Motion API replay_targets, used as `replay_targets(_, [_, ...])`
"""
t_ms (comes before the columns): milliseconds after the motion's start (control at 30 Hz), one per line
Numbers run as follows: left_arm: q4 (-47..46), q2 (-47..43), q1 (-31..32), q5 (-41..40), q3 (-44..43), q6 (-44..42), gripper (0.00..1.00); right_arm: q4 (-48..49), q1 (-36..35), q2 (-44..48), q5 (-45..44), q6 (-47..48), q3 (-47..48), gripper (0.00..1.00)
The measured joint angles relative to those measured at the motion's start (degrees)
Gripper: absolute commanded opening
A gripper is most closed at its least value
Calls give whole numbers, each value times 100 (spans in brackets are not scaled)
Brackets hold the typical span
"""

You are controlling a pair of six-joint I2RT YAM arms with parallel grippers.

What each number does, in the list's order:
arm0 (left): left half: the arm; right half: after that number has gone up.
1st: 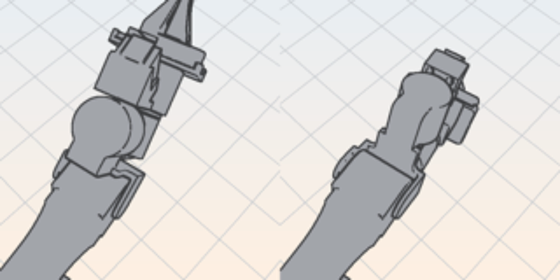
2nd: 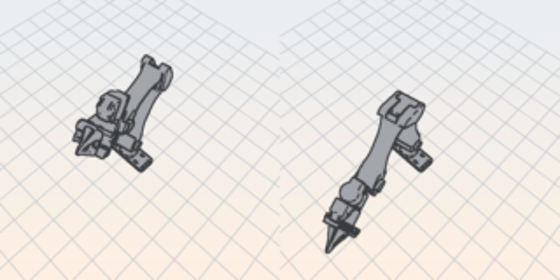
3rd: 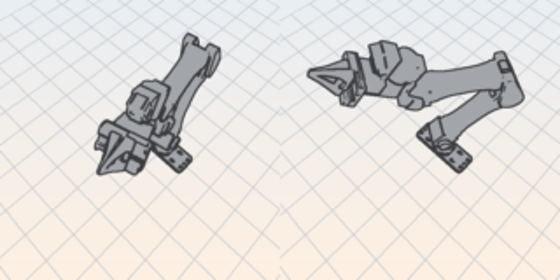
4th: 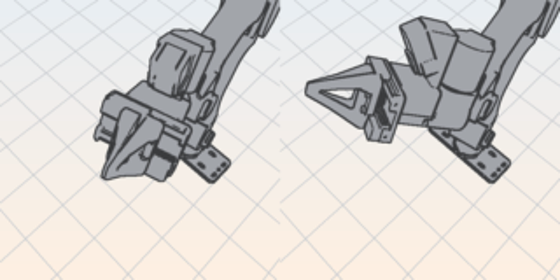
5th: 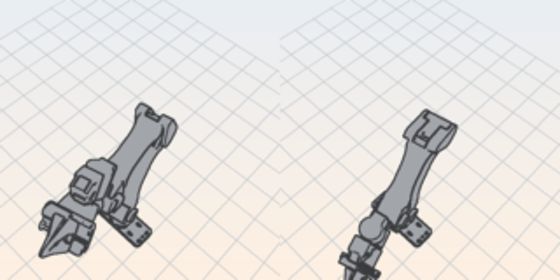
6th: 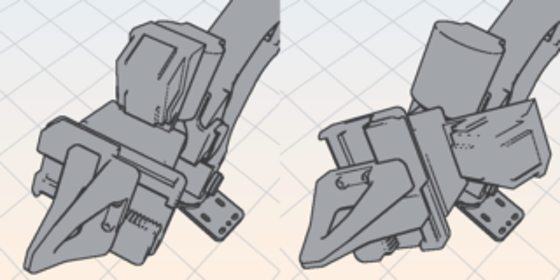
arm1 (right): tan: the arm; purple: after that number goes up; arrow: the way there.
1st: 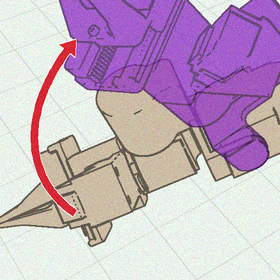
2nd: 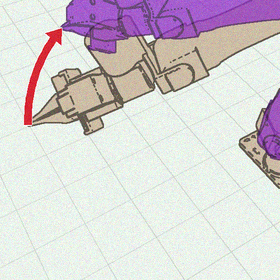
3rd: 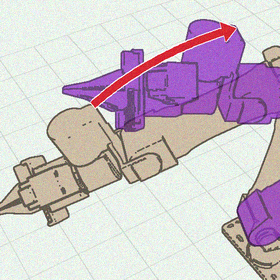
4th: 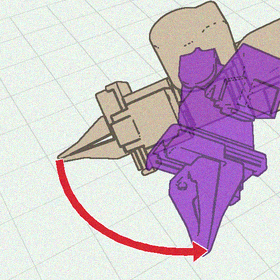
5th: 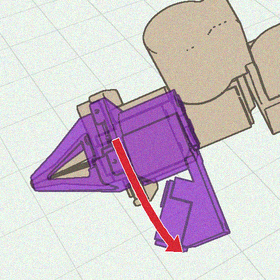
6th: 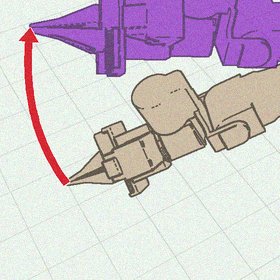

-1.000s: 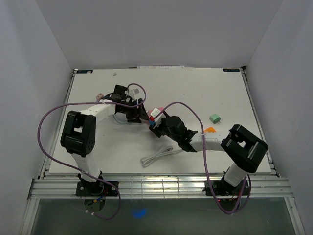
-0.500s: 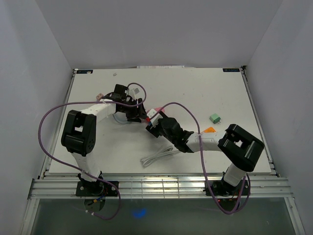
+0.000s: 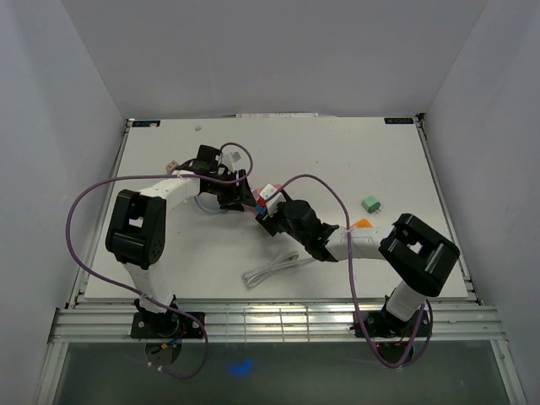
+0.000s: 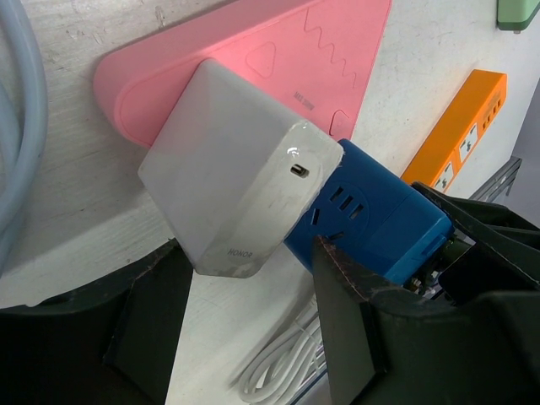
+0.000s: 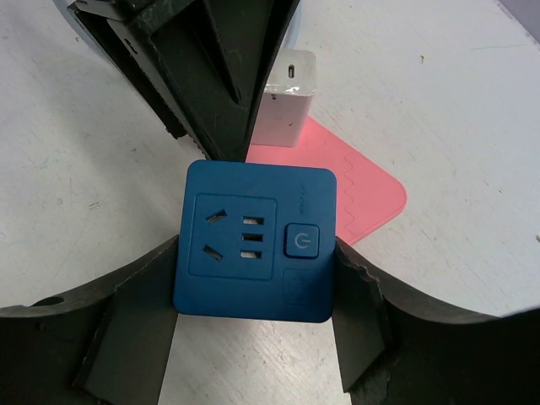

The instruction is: Insert the plug

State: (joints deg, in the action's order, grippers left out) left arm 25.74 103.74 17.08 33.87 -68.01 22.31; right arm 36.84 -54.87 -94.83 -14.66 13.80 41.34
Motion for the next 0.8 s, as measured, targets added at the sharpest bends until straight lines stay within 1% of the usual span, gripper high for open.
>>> replay_targets(167, [2, 0, -4, -13, -9, -4, 69, -103, 15, -48, 0, -22, 105, 8])
replay_targets(467, [-22, -15, -197, -142, -74, -26, 71, -424, -33, -457, -282, -13, 691, 8])
replay_targets(600, [-9, -55, -236, -221, -74, -24, 76, -651, -37, -520, -304, -37, 876, 8])
replay_targets(633, [4, -72, -236, -271, -74, -22, 78, -737, -37, -533, -313, -52, 935, 8])
replay_targets(800, [195, -247, -236, -481, -175, 20, 86, -1073, -33, -560, -321, -166, 1141, 8])
